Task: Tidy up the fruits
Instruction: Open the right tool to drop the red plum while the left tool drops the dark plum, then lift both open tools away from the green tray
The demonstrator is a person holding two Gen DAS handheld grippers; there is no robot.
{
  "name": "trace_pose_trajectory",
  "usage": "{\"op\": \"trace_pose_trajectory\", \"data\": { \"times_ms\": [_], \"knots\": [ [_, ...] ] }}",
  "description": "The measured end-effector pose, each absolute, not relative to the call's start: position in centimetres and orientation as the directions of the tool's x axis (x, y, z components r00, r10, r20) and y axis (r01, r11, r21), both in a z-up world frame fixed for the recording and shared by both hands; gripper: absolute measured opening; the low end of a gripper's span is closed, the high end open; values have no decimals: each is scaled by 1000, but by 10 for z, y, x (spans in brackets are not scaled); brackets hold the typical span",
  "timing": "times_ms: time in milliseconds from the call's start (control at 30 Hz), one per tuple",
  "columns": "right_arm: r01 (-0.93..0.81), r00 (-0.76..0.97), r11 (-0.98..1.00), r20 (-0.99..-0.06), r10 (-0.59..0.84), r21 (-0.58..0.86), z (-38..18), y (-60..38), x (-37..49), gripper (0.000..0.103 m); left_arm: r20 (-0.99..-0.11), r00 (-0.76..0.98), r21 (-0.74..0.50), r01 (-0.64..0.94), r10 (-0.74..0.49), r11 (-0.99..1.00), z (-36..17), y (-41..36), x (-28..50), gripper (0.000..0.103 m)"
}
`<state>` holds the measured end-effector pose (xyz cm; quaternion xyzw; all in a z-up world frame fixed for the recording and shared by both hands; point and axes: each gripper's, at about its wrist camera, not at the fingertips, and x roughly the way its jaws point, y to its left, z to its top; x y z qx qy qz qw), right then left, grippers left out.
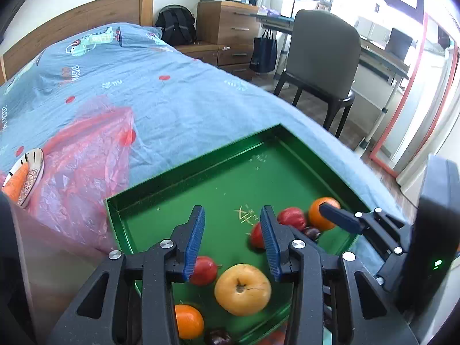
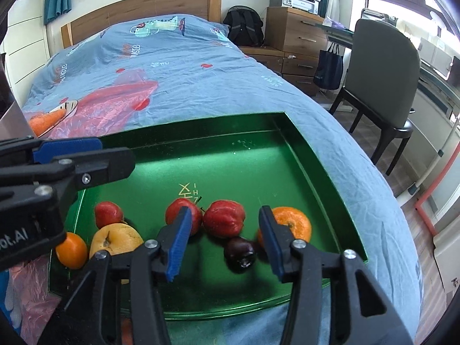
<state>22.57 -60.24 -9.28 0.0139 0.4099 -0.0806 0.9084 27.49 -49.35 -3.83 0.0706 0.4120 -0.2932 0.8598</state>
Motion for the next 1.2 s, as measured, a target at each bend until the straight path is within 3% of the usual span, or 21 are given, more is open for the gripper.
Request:
{"op": "trace_pose_trajectory", "data": {
  "times_ms": [267,533,1200],
  "knots": [
    [174,683,984,-716,-146,-34,-53,-593,198,83,-682,507,-148,612,-528,777,33,-465,238,46],
    [177,696,984,-704,-140,-21,-21,-571,147,92,-642,524,-121,652,-560,748,83,-410,179,46],
    [112,723,993,-689,-49,48,17,-468,25,98,-689,590,-76,519,-421,851,65,-254,60,47]
  ]
}}
